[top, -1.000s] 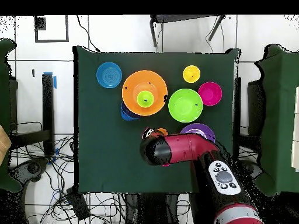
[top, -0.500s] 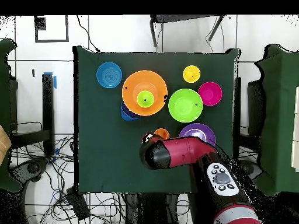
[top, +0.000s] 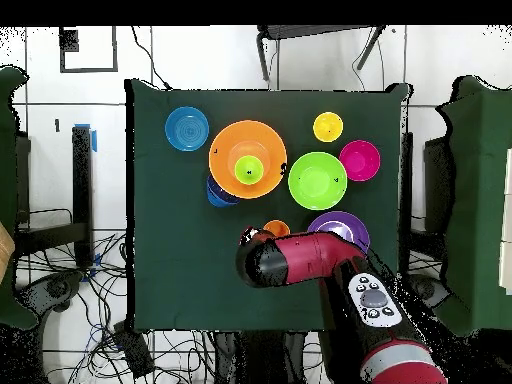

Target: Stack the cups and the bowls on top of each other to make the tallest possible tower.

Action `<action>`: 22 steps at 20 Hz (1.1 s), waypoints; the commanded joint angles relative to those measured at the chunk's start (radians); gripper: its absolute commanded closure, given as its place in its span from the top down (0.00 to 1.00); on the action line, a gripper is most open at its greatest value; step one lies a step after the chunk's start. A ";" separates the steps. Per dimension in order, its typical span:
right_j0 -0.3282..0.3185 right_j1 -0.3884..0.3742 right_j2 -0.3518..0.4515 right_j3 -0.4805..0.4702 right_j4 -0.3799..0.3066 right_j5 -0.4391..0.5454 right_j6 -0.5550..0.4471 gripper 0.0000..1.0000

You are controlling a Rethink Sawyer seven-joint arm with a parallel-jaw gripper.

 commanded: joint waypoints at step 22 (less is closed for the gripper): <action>0.221 0.230 -0.154 -0.250 -0.203 -0.136 0.040 1.00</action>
